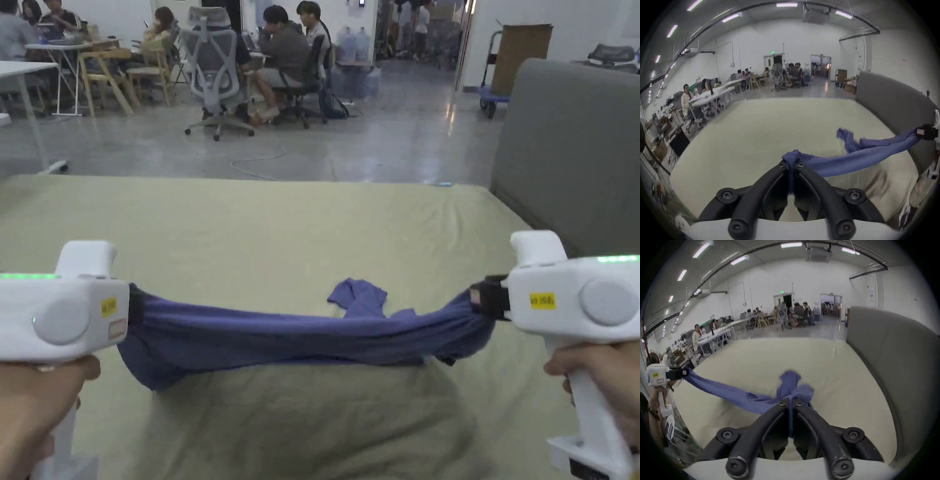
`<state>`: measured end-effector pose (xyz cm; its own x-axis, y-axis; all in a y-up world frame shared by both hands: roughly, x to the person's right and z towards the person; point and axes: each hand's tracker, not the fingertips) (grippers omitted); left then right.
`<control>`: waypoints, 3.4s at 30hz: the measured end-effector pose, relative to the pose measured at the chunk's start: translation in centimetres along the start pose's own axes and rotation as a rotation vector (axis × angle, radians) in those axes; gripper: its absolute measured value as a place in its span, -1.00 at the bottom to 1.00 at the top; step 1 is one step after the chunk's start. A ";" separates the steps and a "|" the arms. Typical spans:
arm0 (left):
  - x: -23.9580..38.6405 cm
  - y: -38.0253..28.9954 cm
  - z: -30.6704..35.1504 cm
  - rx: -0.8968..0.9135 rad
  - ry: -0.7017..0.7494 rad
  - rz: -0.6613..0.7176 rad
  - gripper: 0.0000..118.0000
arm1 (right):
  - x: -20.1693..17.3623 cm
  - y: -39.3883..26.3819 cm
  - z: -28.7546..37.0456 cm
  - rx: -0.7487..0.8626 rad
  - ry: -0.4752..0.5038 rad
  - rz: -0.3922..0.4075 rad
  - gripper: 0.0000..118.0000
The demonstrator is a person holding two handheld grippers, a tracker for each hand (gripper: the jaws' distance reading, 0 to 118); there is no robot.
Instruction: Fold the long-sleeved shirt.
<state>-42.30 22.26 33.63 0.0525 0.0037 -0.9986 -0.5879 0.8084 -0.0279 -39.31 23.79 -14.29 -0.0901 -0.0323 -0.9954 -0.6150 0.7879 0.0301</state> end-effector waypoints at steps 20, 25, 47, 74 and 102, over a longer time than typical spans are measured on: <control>0.5 -19.1 1.1 -0.401 0.059 -0.051 -0.68 | -1.7 -21.3 0.1 -0.551 -0.016 0.089 -0.34; 1.7 -16.2 2.6 -0.271 0.071 -0.076 0.95 | -0.9 -18.6 1.4 -0.346 -0.084 0.032 1.00; 3.8 -7.5 -7.5 -0.154 -0.105 -0.005 -1.00 | -1.6 6.7 -23.5 -0.231 -0.017 0.141 -0.73; 3.5 -11.4 -3.6 -0.141 -0.128 0.111 -1.00 | -2.5 4.4 -16.9 -0.014 0.000 0.087 -0.96; 4.5 -14.1 3.6 -0.145 -0.161 0.063 -1.00 | -6.7 -14.9 -5.1 -0.193 -0.086 -0.049 -1.00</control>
<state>-30.86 12.97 29.71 0.1334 0.1552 -0.9788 -0.7036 0.7104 0.0168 -33.54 9.15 -7.59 0.0057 -0.0088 -0.9999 -0.7564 0.6540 -0.0101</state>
